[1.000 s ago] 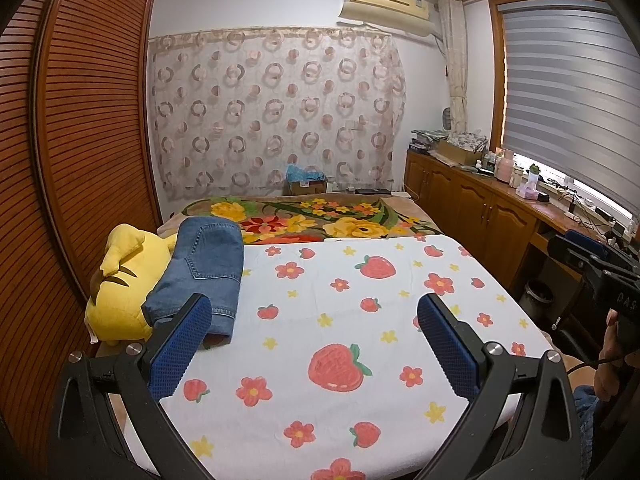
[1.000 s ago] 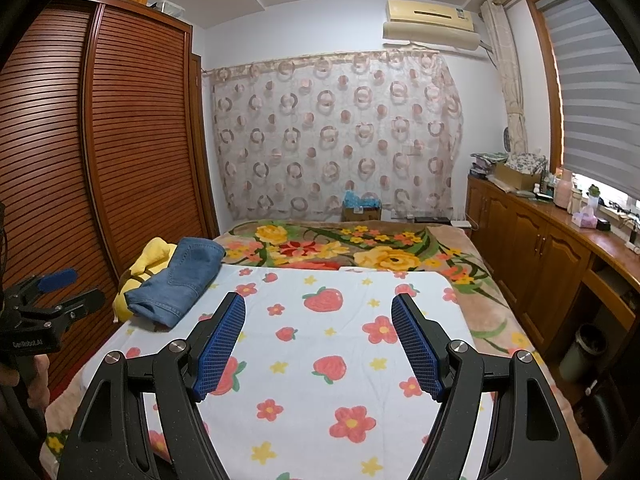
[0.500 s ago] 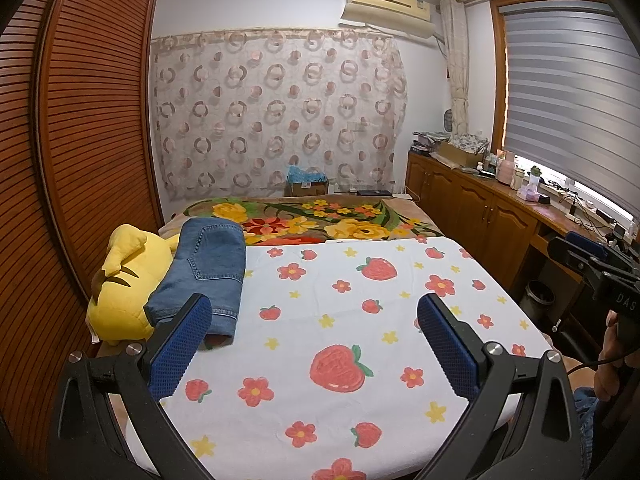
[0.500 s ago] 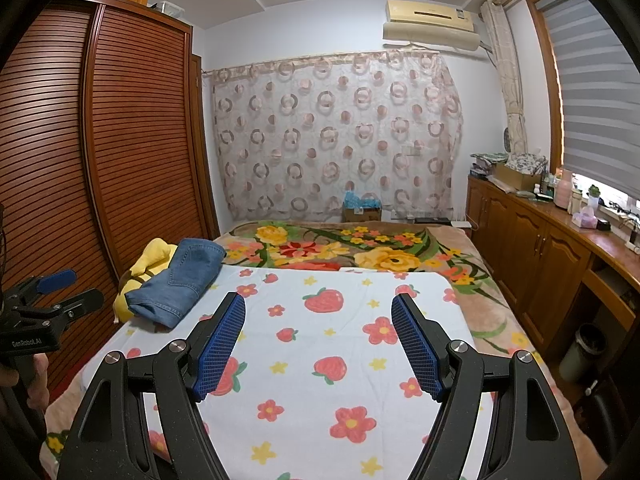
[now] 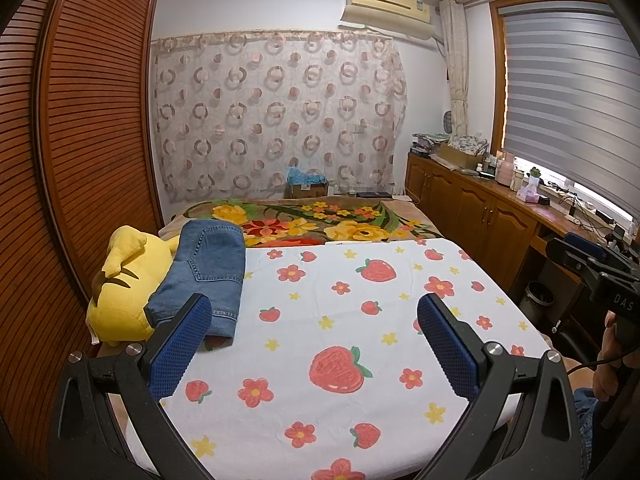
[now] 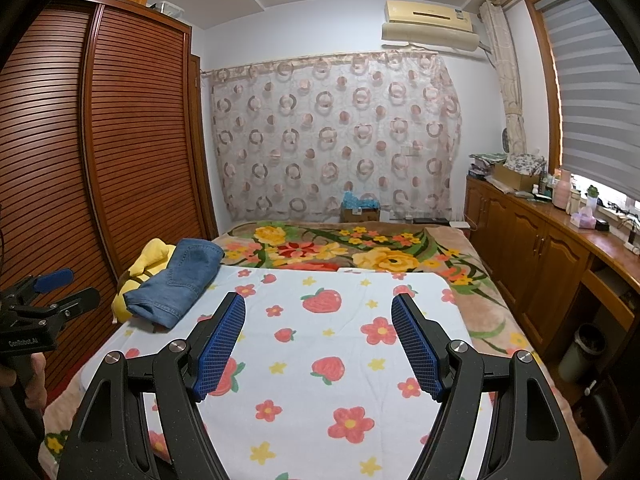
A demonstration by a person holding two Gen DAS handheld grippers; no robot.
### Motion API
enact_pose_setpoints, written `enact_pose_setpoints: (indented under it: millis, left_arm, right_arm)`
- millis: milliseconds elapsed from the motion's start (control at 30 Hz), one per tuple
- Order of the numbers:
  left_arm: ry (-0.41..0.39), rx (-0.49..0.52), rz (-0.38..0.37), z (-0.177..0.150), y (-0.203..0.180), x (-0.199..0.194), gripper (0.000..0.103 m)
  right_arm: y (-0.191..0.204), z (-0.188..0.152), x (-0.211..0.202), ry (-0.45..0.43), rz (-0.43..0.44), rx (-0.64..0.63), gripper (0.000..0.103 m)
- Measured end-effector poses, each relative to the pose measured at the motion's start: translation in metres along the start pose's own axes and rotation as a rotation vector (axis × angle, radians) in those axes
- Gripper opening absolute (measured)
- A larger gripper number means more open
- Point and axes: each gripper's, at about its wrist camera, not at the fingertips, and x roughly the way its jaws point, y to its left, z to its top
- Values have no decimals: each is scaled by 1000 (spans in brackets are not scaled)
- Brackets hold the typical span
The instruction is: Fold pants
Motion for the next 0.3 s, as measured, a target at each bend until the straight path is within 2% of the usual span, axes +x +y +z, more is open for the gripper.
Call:
enact_pose_setpoints:
  millis: [300]
  left_arm:
    - [1, 0, 2, -2, 2, 0, 103]
  right_arm:
    - [0, 0, 0, 1, 1, 3, 77]
